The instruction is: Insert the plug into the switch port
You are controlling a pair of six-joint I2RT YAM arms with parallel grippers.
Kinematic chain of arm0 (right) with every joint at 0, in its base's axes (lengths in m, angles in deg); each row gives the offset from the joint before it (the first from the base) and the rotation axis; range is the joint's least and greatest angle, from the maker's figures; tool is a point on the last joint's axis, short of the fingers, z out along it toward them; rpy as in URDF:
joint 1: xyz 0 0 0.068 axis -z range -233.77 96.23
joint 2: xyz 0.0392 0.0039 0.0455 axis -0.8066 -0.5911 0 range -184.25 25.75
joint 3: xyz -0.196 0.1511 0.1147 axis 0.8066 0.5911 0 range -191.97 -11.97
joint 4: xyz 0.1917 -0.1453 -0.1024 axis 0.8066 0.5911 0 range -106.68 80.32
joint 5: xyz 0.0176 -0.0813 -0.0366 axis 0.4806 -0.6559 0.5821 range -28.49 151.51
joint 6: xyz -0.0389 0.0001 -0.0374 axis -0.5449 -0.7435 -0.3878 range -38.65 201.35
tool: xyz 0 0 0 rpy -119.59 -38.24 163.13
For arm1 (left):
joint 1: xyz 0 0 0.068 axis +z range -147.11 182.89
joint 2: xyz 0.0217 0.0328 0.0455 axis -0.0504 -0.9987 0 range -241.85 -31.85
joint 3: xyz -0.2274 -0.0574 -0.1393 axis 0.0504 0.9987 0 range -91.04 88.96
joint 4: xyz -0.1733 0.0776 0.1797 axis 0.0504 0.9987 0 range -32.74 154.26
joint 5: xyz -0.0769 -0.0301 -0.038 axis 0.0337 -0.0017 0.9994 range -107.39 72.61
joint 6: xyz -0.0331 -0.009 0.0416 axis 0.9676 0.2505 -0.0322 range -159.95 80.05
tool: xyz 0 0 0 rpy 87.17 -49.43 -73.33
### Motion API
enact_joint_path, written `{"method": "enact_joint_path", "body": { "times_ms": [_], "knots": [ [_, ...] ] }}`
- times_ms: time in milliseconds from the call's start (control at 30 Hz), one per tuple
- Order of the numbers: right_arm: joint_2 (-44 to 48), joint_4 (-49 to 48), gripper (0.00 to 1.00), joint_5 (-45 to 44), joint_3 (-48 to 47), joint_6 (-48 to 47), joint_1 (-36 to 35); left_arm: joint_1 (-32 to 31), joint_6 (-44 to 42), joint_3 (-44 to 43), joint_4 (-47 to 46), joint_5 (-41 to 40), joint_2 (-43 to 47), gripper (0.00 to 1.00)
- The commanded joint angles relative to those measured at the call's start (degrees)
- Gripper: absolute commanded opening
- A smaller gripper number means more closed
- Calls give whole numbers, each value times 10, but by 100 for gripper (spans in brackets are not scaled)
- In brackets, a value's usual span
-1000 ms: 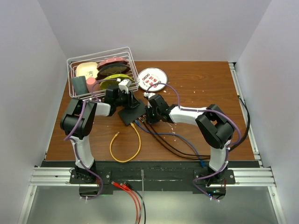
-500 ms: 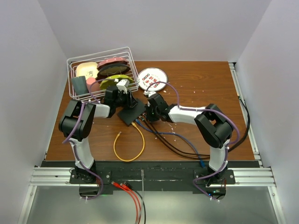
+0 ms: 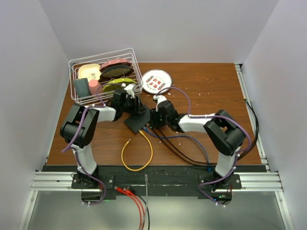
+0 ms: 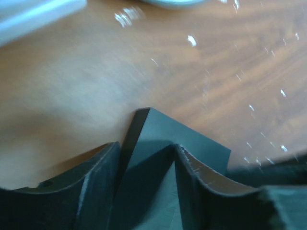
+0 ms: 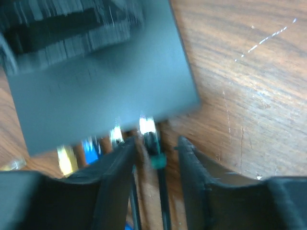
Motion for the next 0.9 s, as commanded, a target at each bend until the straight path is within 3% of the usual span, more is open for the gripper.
{"method": "enact_joint_path", "body": {
  "times_ms": [0,200,333,533,867],
  "knots": [
    [28,-24,54,-29,40,12,-1,-20,19,13,149,-30,14,57],
    [102,8,81,-54,69,12,-16,-18,28,14,169,-77,118,68],
    [178,32,98,-71,86,10,-23,-17,25,48,182,-122,229,83],
    [327,68,99,-69,109,9,-28,-18,22,96,180,-139,405,100],
    [559,137,99,-113,161,6,-29,-18,34,172,184,-172,602,100]
  ]
}}
